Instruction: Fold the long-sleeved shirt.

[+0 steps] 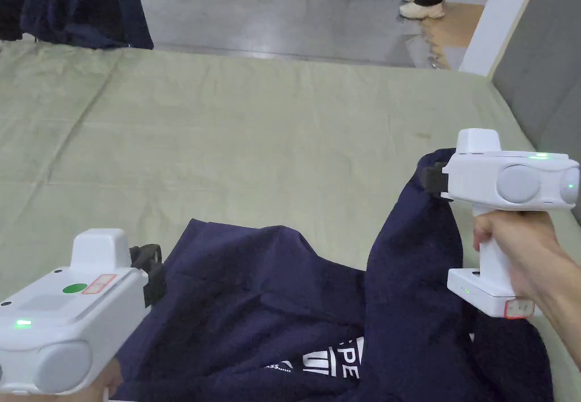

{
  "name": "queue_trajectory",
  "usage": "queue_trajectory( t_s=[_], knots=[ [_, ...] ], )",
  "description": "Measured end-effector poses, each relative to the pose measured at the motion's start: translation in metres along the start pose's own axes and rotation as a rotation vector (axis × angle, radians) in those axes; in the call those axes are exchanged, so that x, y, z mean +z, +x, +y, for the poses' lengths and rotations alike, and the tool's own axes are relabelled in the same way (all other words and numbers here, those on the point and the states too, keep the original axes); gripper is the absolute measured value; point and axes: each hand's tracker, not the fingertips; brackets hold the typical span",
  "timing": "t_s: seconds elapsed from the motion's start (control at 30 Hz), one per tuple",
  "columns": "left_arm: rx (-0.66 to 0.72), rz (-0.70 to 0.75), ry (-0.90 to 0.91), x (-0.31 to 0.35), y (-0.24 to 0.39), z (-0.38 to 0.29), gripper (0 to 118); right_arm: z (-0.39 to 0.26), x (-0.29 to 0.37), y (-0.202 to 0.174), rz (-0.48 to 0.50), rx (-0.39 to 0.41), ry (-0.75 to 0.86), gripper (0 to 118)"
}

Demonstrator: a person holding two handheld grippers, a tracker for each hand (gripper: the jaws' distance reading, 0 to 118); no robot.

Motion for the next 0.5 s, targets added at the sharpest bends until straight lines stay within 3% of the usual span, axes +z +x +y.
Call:
queue_trajectory(
  t_s=[0.13, 0.27, 0.37, 0.5],
  knots=[
    [0.004, 0.019, 0.041, 0.033, -0.013, 0.006, 4, -0.006, 0.107, -0.016, 0.030, -0.010, 0.108, 1],
    [-0.002, 0.022, 0.065, 0.056, -0.019, 0.009, 4, -0.060, 0.213, -0.037, 0.073, 0.046, 0.162, 1],
    [-0.005, 0.020, 0.074, 0.067, -0.020, 0.008, 4, -0.112, 0.246, -0.032, 0.092, 0.013, 0.097, 1],
    [-0.002, 0.009, 0.072, 0.077, -0.015, 0.004, 4, -0.201, 0.259, -0.038, 0.050, 0.056, -0.089, 1]
  ],
)
